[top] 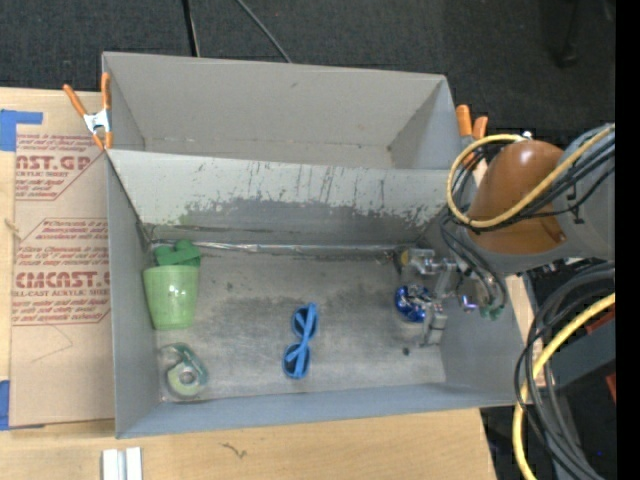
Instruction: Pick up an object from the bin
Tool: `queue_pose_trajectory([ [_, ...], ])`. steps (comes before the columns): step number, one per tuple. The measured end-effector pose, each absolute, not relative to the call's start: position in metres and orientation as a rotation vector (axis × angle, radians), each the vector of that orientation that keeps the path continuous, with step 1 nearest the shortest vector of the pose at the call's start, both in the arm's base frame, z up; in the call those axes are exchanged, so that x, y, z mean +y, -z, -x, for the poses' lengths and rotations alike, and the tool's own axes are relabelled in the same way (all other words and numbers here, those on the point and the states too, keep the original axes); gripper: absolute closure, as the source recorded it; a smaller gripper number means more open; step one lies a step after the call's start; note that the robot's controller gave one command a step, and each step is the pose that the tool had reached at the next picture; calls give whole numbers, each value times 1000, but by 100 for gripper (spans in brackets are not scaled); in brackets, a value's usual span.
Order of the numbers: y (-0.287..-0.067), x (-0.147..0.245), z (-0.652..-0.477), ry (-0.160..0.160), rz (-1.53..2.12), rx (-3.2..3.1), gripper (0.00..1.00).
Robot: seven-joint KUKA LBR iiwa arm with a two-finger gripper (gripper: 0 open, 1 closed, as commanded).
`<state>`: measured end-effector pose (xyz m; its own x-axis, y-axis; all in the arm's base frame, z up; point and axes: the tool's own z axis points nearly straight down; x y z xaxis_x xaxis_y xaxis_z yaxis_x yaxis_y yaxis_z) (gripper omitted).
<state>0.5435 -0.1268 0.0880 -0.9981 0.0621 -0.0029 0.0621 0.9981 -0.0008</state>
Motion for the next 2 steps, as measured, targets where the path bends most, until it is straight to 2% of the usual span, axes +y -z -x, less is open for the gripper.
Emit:
queue_pose_trajectory([
  [1, -89, -123, -545, -2, -90, 3138, 100],
  [2, -72, -83, -580, 1, 121, 3132, 100],
])
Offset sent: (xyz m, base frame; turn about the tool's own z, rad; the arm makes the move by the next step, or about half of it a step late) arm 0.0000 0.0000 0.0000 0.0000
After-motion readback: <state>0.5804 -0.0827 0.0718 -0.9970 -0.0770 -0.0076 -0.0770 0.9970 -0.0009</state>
